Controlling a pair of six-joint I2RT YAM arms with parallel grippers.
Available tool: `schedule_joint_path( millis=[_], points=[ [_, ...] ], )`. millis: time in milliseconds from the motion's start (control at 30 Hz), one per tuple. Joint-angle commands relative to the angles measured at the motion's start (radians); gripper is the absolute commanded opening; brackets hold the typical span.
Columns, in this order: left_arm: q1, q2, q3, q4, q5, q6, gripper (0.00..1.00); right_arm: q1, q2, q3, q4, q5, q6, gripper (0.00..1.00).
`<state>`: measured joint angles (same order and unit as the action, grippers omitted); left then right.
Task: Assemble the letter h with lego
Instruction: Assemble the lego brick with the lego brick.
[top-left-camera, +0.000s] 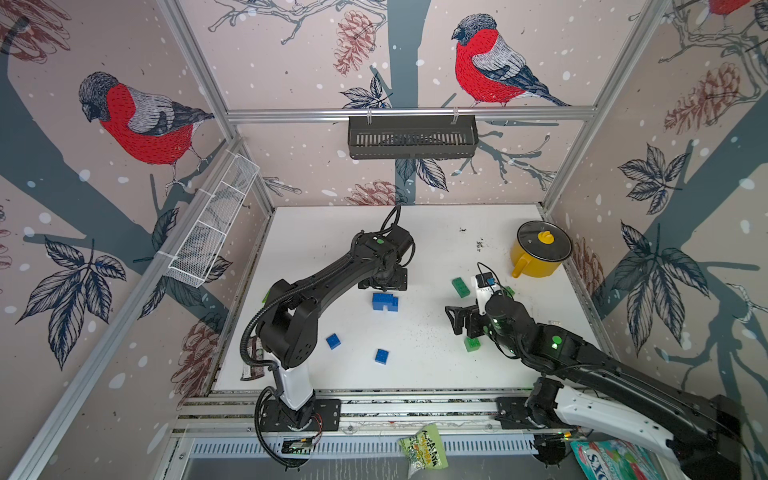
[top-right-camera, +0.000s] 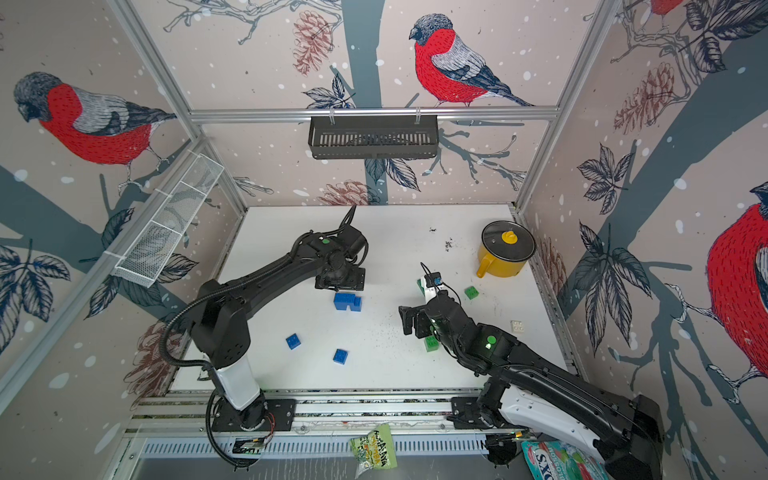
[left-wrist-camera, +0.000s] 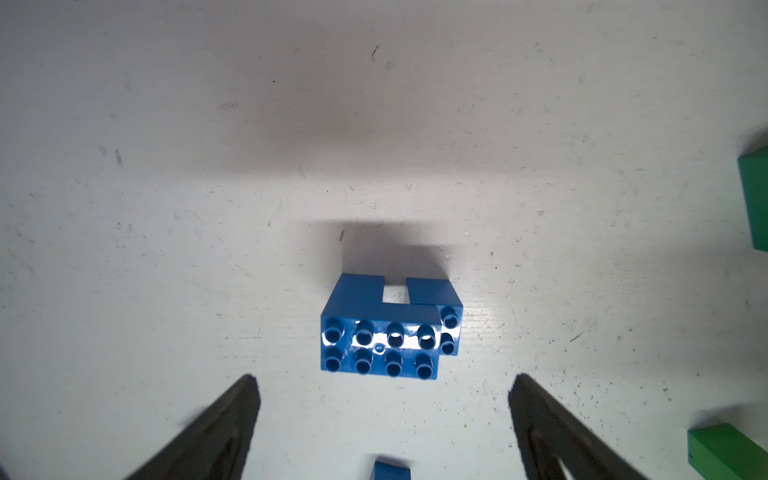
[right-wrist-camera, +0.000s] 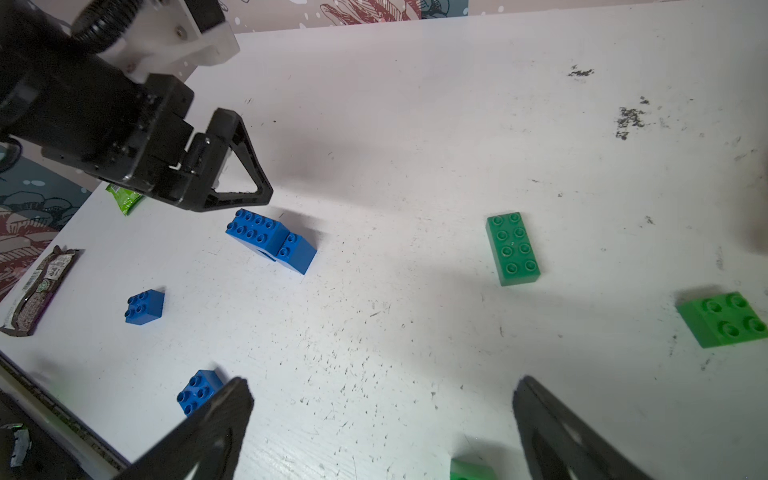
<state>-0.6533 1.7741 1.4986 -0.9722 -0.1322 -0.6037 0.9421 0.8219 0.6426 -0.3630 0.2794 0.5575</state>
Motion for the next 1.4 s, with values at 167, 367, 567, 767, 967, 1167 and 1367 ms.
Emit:
schedule_joint_path(
  millis=[167,367,567,767,967,1167,1367],
  points=[
    [0.094,-0.284,-0.270,0.219,0.021,-0.020,0.98,0.077,0.161,0.089,0.041,-0.057,0.001,0.99],
    [0.130,-0.512,-0.427,0.297,-0.090,-0.007,0.98,0.119,0.390,0.217,0.121,-0.177,0.027,1.00],
    [0.132,-0.748,-0.588,0.351,-0.269,0.015,0.98,0.118,0.666,0.410,0.107,-0.298,0.024,1.00],
    [0.136,-0.960,-0.729,0.391,-0.377,-0.009,0.98,0.115,0.846,0.558,0.114,-0.363,0.010,1.00],
    [0.135,-1.040,-0.737,0.377,-0.431,-0.028,0.98,0.082,0.938,0.624,0.159,-0.434,-0.002,1.00],
    [0.135,-1.092,-0.746,0.376,-0.445,-0.046,0.98,0.035,0.980,0.624,0.221,-0.525,0.023,1.00],
    [0.136,-1.110,-0.751,0.382,-0.438,-0.046,0.98,0.013,1.010,0.640,0.225,-0.562,0.014,1.00]
  ],
)
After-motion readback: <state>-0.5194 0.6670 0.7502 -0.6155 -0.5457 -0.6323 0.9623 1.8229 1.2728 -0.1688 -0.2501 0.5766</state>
